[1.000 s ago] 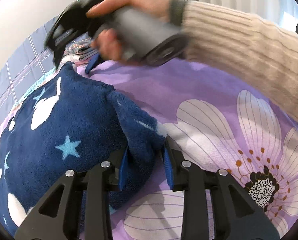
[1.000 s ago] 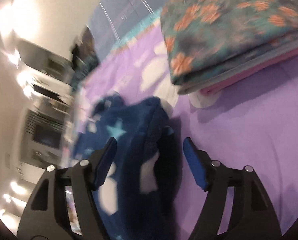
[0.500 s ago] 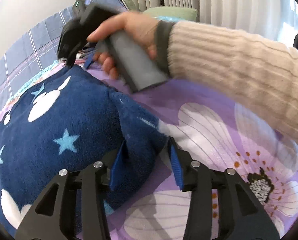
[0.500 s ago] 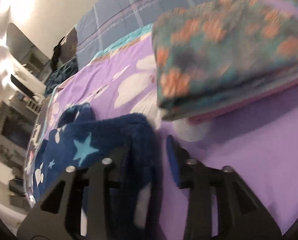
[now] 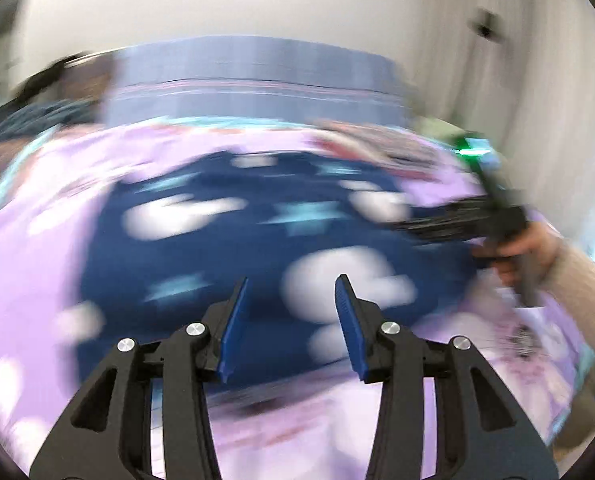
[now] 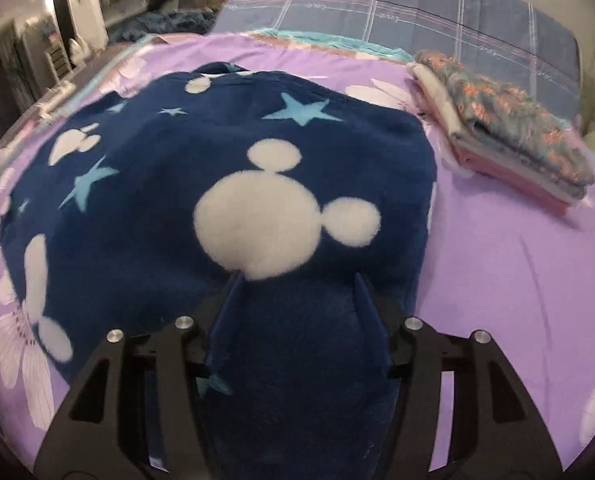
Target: Fold small clothes
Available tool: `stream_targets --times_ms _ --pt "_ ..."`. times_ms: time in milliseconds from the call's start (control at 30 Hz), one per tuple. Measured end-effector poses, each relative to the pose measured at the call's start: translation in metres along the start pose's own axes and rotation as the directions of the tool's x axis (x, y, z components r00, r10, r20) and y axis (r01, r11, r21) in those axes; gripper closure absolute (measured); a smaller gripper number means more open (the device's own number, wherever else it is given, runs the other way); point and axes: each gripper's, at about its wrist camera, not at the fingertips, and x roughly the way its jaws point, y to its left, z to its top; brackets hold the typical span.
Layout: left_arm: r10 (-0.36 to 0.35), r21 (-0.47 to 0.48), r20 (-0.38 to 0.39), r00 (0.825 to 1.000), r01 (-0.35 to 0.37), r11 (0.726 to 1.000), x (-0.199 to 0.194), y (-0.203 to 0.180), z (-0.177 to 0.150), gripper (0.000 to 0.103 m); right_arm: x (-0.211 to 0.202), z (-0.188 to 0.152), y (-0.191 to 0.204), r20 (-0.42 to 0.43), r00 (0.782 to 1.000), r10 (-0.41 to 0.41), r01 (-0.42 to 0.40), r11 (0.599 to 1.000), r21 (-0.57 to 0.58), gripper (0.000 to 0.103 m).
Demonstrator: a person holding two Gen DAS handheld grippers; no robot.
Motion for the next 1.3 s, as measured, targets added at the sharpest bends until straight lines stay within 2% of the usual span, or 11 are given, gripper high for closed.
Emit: stream_targets --times_ms 67,200,300,567,600,700,900,1000,1033,1167,1300 --pt "0.085 -0.052 -0.012 0.996 -0.085 0.995 -0.011 0.037 -0.011 0.059 -0.026 0.017 0.008 0.011 0.998 -0.062 0.061 0.995 0.077 0.051" --pt "0.105 -0.149 -0.018 0.994 -0.107 0.983 -0.028 0.096 -0.027 0.059 -0.070 0.058 0.081 0.123 0.992 0.032 -0.025 0.998 -0.062 0.043" --pt "0.015 -0.191 0.024 1.000 -0.011 0.982 -0.027 0.119 -0.028 0.045 -0.062 0.078 0.147 0.095 0.992 0.089 -0.070 0.981 -0.180 0.040" --pt "-0.158 -0.280 0.032 0.987 0.160 0.947 0.002 0.136 -0.027 0.045 0.028 0.131 0.311 0.015 1.000 0.008 -0.002 0.923 -0.386 0.039" --pt "-0.204 -0.290 0.031 0.979 0.204 0.935 0.005 0.136 -0.028 0.054 0.040 0.139 0.322 0.009 1.000 -0.017 0.019 0.921 -0.390 0.039" --pt "-0.254 -0.281 0.009 0.967 0.247 0.927 0.012 0.134 -0.032 0.076 0.083 0.155 0.346 -0.024 0.997 -0.079 0.064 0.920 -0.387 0.038" --pt "-0.368 -0.337 0.035 0.929 0.357 0.871 0.016 0.143 -0.042 0.077 0.129 0.170 0.358 -0.081 0.986 -0.149 0.108 0.921 -0.374 0.041" --pt "-0.406 -0.333 0.051 0.912 0.399 0.854 0.016 0.141 -0.043 0.077 0.131 0.172 0.356 -0.088 0.985 -0.150 0.105 0.917 -0.385 0.069" --pt "-0.409 -0.335 0.043 0.912 0.398 0.854 0.019 0.141 -0.043 0.077 0.131 0.172 0.356 -0.097 0.985 -0.145 0.097 0.917 -0.387 0.089" --pt "-0.400 -0.404 -0.014 0.916 0.361 0.841 0.036 0.146 -0.047 0.068 0.111 0.184 0.356 -0.055 0.997 -0.045 0.023 0.937 -0.349 0.093" --pt "-0.357 -0.381 -0.033 0.933 0.319 0.868 0.028 0.144 -0.048 0.090 0.103 0.193 0.357 -0.036 0.999 0.010 -0.021 0.951 -0.309 0.093"
